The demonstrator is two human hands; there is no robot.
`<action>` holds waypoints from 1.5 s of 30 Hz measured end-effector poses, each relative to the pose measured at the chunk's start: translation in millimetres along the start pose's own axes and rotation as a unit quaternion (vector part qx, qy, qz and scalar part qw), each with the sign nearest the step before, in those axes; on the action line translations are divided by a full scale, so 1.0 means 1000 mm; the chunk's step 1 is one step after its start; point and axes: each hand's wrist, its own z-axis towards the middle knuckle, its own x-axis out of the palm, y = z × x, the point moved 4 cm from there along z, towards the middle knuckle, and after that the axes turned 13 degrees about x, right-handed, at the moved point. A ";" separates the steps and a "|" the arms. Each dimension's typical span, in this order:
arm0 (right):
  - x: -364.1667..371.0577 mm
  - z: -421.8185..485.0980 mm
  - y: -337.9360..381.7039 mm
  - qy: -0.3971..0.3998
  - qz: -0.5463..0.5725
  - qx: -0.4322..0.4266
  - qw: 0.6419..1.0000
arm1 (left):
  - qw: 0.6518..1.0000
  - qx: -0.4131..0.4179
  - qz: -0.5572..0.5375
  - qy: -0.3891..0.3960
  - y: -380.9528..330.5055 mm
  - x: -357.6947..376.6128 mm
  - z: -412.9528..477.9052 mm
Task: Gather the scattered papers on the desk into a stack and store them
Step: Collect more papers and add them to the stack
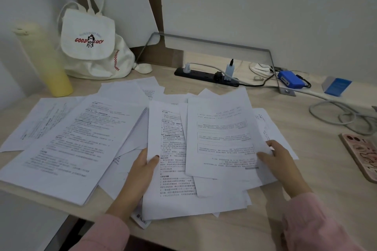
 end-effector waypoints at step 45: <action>0.081 0.033 0.106 -0.057 -0.163 -0.160 0.972 | 0.998 0.003 0.054 0.041 0.000 0.004 0.008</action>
